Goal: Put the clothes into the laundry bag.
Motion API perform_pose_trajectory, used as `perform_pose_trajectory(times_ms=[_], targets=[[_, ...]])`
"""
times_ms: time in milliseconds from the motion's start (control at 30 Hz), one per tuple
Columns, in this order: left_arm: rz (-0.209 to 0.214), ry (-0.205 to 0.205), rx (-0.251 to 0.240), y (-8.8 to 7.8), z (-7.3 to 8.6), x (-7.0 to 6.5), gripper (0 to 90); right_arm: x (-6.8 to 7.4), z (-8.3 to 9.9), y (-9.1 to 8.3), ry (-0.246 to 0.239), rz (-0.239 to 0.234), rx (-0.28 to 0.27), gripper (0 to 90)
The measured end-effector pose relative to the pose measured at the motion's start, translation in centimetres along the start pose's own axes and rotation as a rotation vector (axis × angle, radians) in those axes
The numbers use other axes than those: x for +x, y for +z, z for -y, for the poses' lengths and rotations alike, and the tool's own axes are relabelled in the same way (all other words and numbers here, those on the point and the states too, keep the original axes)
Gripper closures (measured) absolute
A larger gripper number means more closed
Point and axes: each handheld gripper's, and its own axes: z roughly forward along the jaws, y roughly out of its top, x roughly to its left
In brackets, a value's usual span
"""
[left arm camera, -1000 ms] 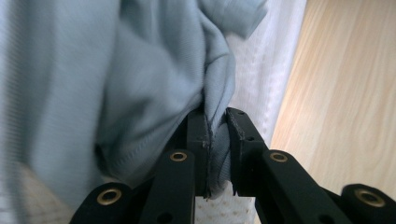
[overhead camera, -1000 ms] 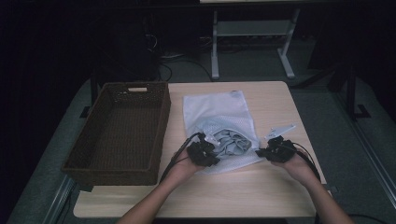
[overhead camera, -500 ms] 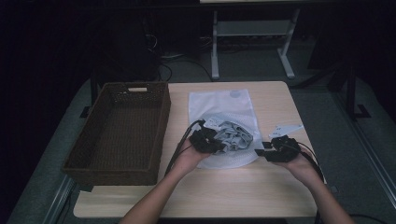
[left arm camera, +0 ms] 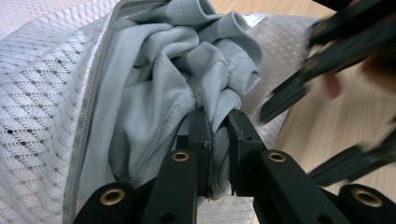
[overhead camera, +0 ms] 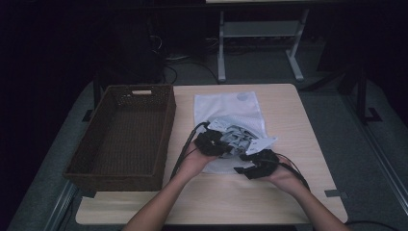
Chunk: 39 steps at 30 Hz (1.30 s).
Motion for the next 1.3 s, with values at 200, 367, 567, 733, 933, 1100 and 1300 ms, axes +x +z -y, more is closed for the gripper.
perform_pose_trajectory(times_ms=[200,367,567,733,933,1100,1300], targets=[[0.006,-0.004,-0.002,0.1,0.0,0.0,81.1,-0.6,0.6,2.4,0.018,0.038,0.052,59.4],[0.004,-0.005,-0.004,0.1,0.0,0.0,81.1,-0.7,0.8,2.6,0.051,0.036,0.043,78.5],[-0.010,0.000,0.000,0.7,-0.1,0.0,81.1,-0.8,0.8,2.6,0.070,0.017,0.046,89.5],[-0.034,-0.004,0.023,1.5,0.0,0.4,81.2,-0.3,0.7,2.4,0.057,0.010,0.063,89.7],[-0.054,-0.022,0.032,2.8,0.0,1.1,81.3,0.3,0.9,2.2,0.019,-0.003,0.073,90.0],[-0.092,-0.020,0.042,3.8,-0.3,1.1,81.4,0.4,0.9,2.0,0.019,-0.050,0.087,90.0],[-0.163,-0.009,0.058,4.7,-1.0,1.6,81.4,1.2,0.9,1.9,-0.009,-0.108,0.096,90.0]])
